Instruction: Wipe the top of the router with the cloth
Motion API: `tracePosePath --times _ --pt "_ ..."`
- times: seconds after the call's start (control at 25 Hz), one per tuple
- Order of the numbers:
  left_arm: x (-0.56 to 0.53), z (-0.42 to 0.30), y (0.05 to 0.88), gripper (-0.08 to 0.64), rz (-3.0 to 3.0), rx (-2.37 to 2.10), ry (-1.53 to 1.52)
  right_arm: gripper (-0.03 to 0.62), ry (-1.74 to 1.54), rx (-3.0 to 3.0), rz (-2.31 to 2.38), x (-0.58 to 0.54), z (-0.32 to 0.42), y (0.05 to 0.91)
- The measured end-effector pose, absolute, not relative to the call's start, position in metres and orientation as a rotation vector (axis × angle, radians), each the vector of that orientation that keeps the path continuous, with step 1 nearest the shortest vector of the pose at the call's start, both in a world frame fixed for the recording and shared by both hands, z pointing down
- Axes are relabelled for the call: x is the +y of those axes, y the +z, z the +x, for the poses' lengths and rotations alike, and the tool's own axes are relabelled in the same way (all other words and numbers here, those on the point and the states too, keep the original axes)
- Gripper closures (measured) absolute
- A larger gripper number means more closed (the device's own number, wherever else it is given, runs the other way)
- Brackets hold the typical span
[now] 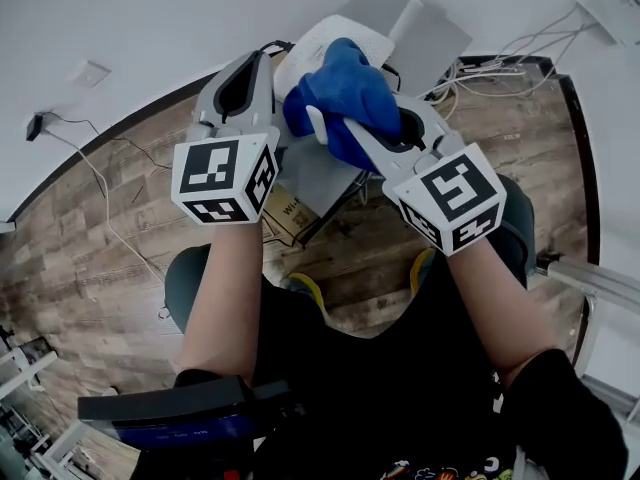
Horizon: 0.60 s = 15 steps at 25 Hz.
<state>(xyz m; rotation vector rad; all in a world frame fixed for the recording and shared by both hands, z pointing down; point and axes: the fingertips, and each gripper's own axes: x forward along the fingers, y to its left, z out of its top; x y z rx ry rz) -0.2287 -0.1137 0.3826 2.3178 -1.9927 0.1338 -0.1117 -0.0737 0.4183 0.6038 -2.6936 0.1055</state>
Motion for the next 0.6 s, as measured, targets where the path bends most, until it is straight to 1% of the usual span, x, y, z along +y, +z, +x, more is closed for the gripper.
tracePosePath --times 0.16,0.4,0.6 --pt "-0.108 -0.231 0.367 0.558 2.316 -2.006 0.095 0.485 0.131 -2.800 0.582 -0.067 -0.115 0.379" --pt "-0.083 -0.230 0.348 0.558 2.323 -2.020 0.085 0.485 0.060 -2.940 0.485 -0.042 -0.129 0.311" --pt "-0.066 -0.247 0.329 0.558 2.281 -2.105 0.037 0.485 0.078 -3.019 0.378 -0.022 -0.141 0.272"
